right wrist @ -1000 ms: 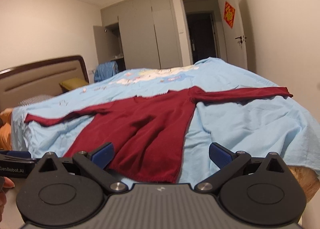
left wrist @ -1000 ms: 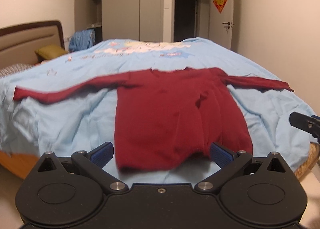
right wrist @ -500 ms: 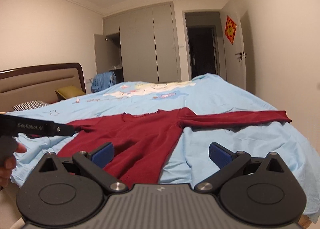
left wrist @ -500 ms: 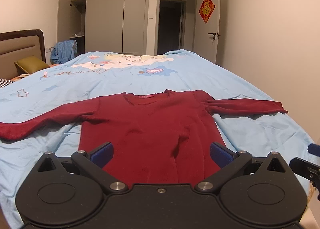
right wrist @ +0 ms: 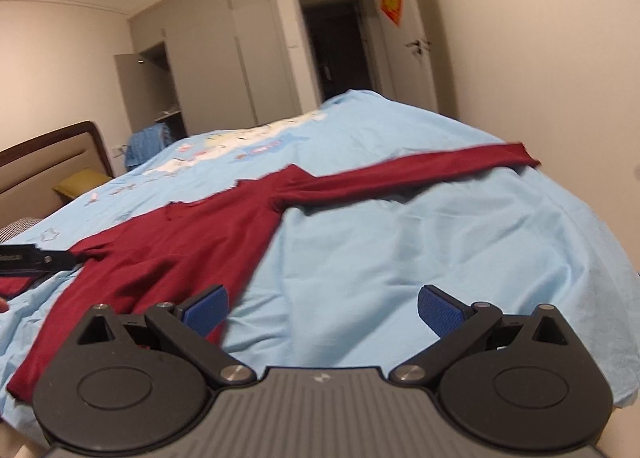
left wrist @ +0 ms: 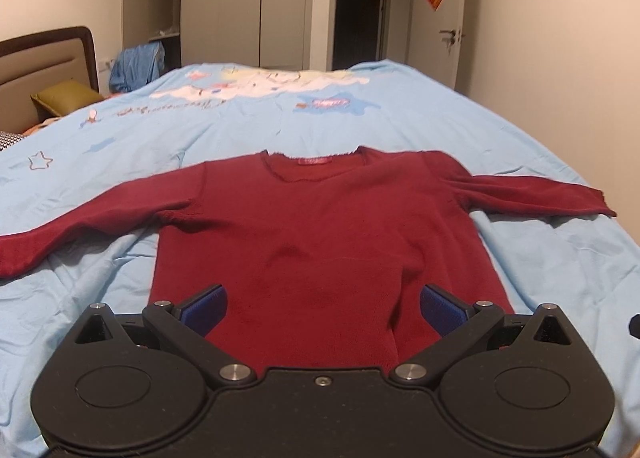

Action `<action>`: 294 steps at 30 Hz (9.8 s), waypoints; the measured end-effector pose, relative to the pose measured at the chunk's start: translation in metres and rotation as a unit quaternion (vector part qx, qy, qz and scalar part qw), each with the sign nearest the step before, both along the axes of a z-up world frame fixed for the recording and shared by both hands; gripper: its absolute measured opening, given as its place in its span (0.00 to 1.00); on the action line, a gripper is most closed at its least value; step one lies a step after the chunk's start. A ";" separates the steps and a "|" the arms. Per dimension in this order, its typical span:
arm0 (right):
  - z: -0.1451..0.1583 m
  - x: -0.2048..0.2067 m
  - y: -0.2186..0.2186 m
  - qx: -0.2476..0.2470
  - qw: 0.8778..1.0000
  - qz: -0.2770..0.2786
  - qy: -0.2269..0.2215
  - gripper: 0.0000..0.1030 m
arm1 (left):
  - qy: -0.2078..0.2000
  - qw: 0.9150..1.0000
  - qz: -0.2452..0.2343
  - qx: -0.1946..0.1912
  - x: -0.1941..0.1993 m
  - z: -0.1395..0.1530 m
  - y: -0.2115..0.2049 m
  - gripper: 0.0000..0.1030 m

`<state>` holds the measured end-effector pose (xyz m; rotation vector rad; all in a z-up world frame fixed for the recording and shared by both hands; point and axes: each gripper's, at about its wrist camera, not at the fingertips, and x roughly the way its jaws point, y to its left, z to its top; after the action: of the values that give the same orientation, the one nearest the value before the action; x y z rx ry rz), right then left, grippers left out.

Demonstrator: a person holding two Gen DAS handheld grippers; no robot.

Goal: Fold small clothes

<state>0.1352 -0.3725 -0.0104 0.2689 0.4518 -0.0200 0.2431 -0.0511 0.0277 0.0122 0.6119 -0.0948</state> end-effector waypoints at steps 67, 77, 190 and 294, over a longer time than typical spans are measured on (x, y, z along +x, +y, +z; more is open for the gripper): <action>0.010 0.269 -0.246 0.123 0.966 -0.223 -0.053 0.07 | 0.032 0.999 0.035 -0.027 0.231 -0.021 -0.108 0.99; 0.099 0.290 -0.140 0.037 0.988 -0.089 -0.123 0.07 | -0.007 0.997 0.062 -0.045 0.209 0.027 -0.045 0.99; -0.005 0.281 0.019 0.090 0.987 0.106 0.078 0.16 | -0.016 0.984 0.177 -0.005 0.207 -0.086 0.084 1.00; 0.004 -0.005 0.051 0.023 0.987 0.079 0.141 0.86 | 0.041 0.953 0.240 -0.180 -0.080 -0.004 0.230 0.95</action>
<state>0.1305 -0.3219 -0.0061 0.2754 0.7557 0.1086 0.1632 0.1790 0.0234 -0.4947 0.6593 0.2671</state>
